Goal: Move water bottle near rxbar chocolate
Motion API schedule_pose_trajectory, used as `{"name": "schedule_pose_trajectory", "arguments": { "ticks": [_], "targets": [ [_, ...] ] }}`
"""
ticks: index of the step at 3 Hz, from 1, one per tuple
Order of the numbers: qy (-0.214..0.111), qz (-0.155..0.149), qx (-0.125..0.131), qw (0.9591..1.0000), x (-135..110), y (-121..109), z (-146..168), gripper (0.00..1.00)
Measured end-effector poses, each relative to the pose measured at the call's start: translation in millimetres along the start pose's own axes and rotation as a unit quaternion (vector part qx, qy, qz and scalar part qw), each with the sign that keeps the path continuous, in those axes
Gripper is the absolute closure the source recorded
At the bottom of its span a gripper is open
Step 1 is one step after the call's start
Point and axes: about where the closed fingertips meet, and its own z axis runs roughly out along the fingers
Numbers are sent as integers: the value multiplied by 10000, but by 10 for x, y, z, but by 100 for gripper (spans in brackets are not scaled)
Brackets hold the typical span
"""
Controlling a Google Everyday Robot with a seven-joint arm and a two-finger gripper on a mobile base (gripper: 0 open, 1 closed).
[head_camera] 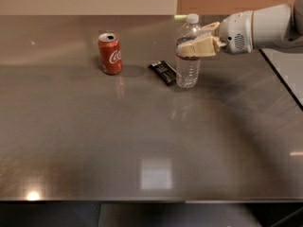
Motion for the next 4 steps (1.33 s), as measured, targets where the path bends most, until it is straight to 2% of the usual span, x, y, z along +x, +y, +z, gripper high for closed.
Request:
{"name": "schedule_pose_trajectory", "arguments": {
  "ticks": [2, 3, 4],
  "targets": [
    [-148, 284, 62, 9995, 193, -122, -9, 100],
    [-286, 246, 51, 9993, 230, -136, 21, 100],
    [-353, 119, 62, 9993, 235, -125, 37, 84]
  ]
}}
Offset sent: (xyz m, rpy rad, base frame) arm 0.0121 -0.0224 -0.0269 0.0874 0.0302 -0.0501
